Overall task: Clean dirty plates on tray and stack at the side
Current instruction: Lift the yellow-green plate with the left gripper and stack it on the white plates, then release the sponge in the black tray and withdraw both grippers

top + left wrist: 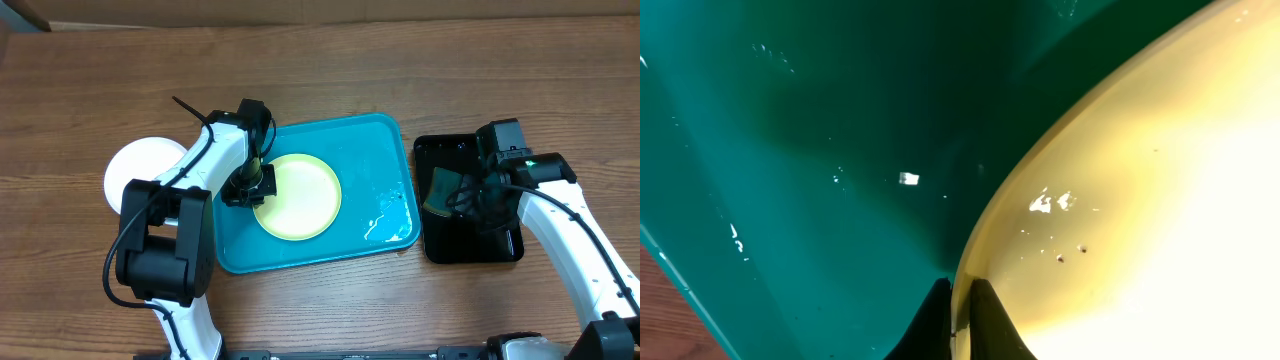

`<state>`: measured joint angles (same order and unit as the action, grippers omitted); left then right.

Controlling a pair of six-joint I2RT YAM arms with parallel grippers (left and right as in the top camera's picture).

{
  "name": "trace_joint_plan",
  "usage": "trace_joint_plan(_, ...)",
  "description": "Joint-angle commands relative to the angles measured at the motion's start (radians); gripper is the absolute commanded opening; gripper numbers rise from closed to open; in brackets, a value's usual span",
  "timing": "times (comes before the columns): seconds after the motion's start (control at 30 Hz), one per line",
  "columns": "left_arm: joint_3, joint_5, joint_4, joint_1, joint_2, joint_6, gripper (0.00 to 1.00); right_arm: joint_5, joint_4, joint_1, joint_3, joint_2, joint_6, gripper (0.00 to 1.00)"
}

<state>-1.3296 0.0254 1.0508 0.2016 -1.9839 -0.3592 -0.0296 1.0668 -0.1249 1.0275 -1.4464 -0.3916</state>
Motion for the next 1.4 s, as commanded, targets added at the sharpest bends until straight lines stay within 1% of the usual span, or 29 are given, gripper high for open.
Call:
trace_joint_plan(0.0,0.002,0.011,-0.006,-0.017,0.052,0.003,0.04,0.002,-0.001,0.002,0.02,0.016,0.006,0.52)
trace_joint_plan(0.1,0.002,0.033,0.002,-0.034,0.151,0.003,0.04,0.001,-0.001,0.002,0.02,0.016,0.006,0.52)
trace_joint_plan(0.37,0.002,0.237,0.028,-0.073,0.402,0.004,0.04,0.001,-0.001,0.002,0.02,0.016,0.007,0.51)
trace_joint_plan(0.6,0.002,0.336,0.008,-0.138,0.533,0.004,0.04,0.001,-0.002,0.002,0.02,0.016,0.007,0.51)
trace_joint_plan(0.67,0.002,0.372,0.008,-0.17,0.541,0.004,0.04,0.001,-0.002,0.002,0.02,0.016,0.007,0.52)
trace_joint_plan(0.8,0.002,0.369,0.006,-0.27,0.536,0.0,0.04,0.001,-0.002,0.002,0.02,0.016,0.007,0.52)
trace_joint_plan(0.87,0.002,0.344,-0.006,-0.33,0.533,-0.007,0.04,0.001,-0.002,0.002,0.02,0.016,0.007,0.52)
trace_joint_plan(1.0,0.002,0.246,-0.053,-0.454,0.513,-0.007,0.04,0.001,-0.002,0.002,0.02,0.016,0.007,0.52)
trace_joint_plan(1.17,0.003,0.188,-0.085,-0.584,0.437,-0.007,0.04,0.001,-0.002,0.002,0.02,0.016,0.007,0.52)
trace_joint_plan(1.37,0.003,0.172,-0.114,-0.655,0.32,-0.008,0.04,0.001,-0.002,0.002,0.02,0.016,0.007,0.52)
